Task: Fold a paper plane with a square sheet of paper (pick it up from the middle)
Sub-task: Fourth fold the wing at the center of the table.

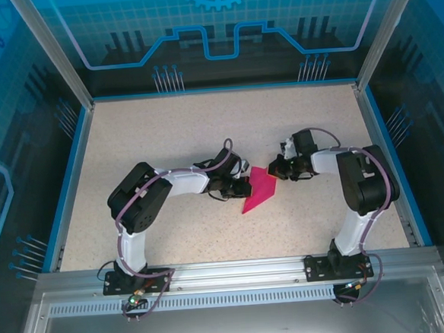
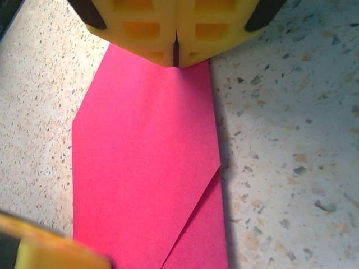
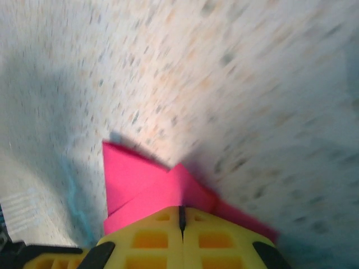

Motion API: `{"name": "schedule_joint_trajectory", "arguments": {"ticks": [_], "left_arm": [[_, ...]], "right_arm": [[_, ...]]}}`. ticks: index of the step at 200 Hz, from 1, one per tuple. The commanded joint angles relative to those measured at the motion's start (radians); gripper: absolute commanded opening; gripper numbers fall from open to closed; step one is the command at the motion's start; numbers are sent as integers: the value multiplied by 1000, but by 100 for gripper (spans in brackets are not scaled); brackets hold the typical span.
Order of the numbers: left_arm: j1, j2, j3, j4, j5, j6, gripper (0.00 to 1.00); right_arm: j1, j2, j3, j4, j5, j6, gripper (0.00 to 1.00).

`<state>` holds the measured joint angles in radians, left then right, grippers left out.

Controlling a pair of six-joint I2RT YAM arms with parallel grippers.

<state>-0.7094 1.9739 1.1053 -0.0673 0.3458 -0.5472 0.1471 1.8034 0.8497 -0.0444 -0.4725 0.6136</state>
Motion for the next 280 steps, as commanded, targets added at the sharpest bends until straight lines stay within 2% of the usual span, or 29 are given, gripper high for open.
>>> {"name": "schedule_joint_trajectory", "arguments": {"ticks": [1,44,70,95,146,186,226,246,280], "left_arm": [[-6,89,-66,-259,-85,23,0],[-6,78,-60,-243,-87,18,0],[-7,77,-49,-235,-84,17,0],[-6,73,-38,-229,-85,12,0],[-7,54,-38,-206,-76,4,0],[-6,41,-30,-202,-67,1,0],[0,-10,-1,-202,-54,-10,0],[28,-89,-14,-134,36,-42,0],[95,-235,-84,-56,114,-96,9]], "right_arm": [[-57,34,85,-6,121,40,5],[-81,-34,103,-47,185,66,5],[-63,-111,58,-5,95,44,6],[24,-138,35,-22,22,17,6],[175,-106,-88,54,-58,88,5],[212,-43,-80,45,-42,98,5],[207,-9,-82,-32,43,75,4],[203,0,-82,-70,83,58,4],[205,12,-75,-105,110,31,4]]}}
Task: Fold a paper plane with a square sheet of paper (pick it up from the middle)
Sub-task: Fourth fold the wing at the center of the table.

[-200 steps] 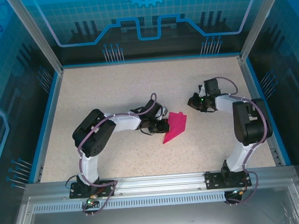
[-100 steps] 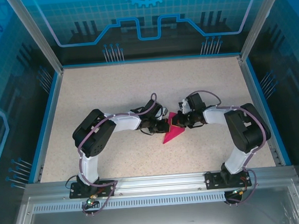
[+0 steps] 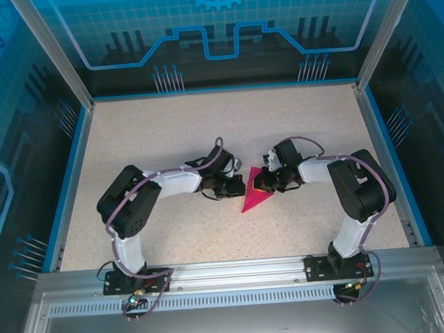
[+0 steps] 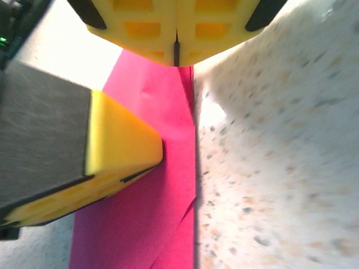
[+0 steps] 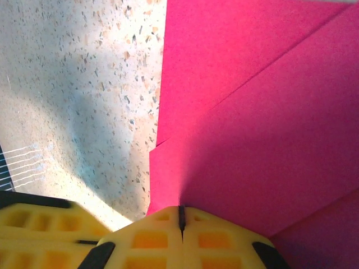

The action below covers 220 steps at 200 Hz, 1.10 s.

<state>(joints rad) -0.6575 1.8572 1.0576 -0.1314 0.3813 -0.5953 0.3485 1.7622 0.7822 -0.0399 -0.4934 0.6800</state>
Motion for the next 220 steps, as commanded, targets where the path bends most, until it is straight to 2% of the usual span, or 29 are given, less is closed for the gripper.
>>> {"name": "schedule_joint_trajectory", "arguments": {"ticks": [1,36,62,90,161,220], "left_arm": [[44,-121,-38,9,80,-49,9],[41,-124,-76,121,169,-121,10],[7,-89,-90,190,184,-176,10],[-35,-39,-74,184,150,-192,9],[-74,57,-39,154,123,-215,9],[-83,48,-99,149,111,-223,9]], "right_arm": [[4,54,-8,-110,131,-36,4],[4,63,-8,-117,145,-34,4],[6,58,-9,-117,156,-30,4],[6,54,-12,-110,156,-27,4],[6,62,-13,-111,159,-21,4],[6,75,-8,-117,162,-20,4]]}}
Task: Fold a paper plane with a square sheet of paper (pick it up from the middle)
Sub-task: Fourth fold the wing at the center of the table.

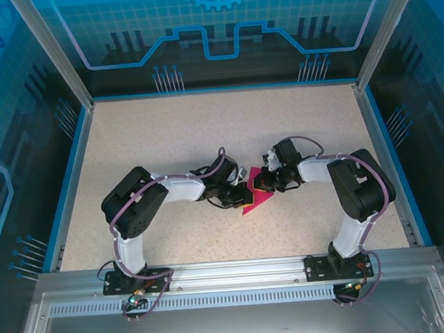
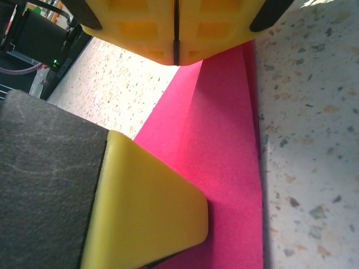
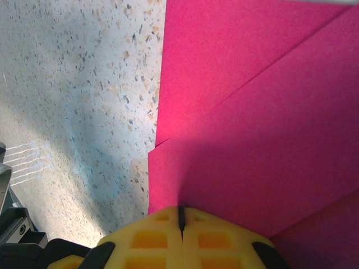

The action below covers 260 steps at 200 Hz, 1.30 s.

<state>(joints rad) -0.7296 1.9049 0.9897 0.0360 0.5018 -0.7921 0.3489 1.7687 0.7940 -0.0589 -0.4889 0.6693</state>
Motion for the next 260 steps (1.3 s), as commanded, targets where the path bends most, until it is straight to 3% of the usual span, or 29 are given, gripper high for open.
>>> {"name": "schedule_joint_trajectory", "arguments": {"ticks": [1,152,189,219,260], "left_arm": [[-10,0,-32,-20,-11,-26,9],[-39,-61,-185,-48,-30,-22,6],[-60,-92,-214,-127,-25,39,4],[-36,-154,-183,-194,-54,93,3],[-9,-237,-101,-91,-66,87,3]], "right_arm": [[5,68,-19,-98,157,-10,4],[5,88,-5,-133,177,-10,4],[5,91,-3,-139,180,-10,4],[5,91,-1,-141,180,-10,4],[5,86,-1,-142,180,-9,4]]}}
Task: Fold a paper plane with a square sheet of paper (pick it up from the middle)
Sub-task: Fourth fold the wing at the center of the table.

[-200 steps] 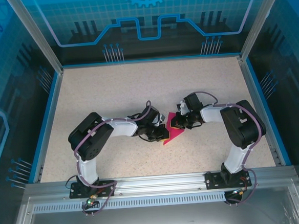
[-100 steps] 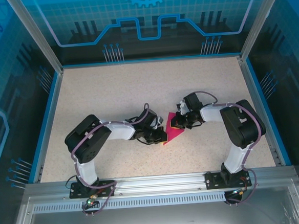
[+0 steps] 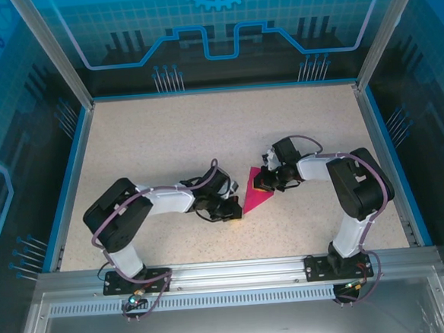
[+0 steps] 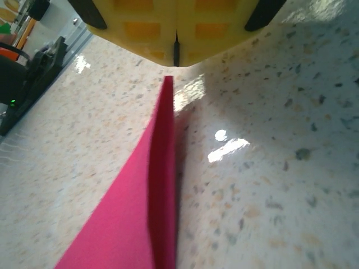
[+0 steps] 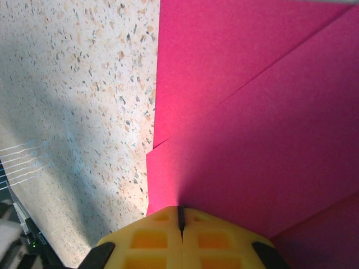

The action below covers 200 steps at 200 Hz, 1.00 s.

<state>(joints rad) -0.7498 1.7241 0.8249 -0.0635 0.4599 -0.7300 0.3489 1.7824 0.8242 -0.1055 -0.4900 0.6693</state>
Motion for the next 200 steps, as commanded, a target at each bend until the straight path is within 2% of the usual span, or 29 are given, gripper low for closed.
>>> {"name": "schedule_joint_trajectory", "arguments": {"ticks": [1,71,162,200], "left_arm": [[11,-55,67,12,-26,25,3],[11,119,189,76,-55,-28,3],[6,139,71,35,-62,-38,0],[0,157,60,5,-78,-32,0]], "right_arm": [[5,72,-30,-96,181,-8,4],[5,80,-23,-93,169,-7,4],[5,78,-14,-86,157,-8,4],[5,24,-9,-40,100,-55,4]]}}
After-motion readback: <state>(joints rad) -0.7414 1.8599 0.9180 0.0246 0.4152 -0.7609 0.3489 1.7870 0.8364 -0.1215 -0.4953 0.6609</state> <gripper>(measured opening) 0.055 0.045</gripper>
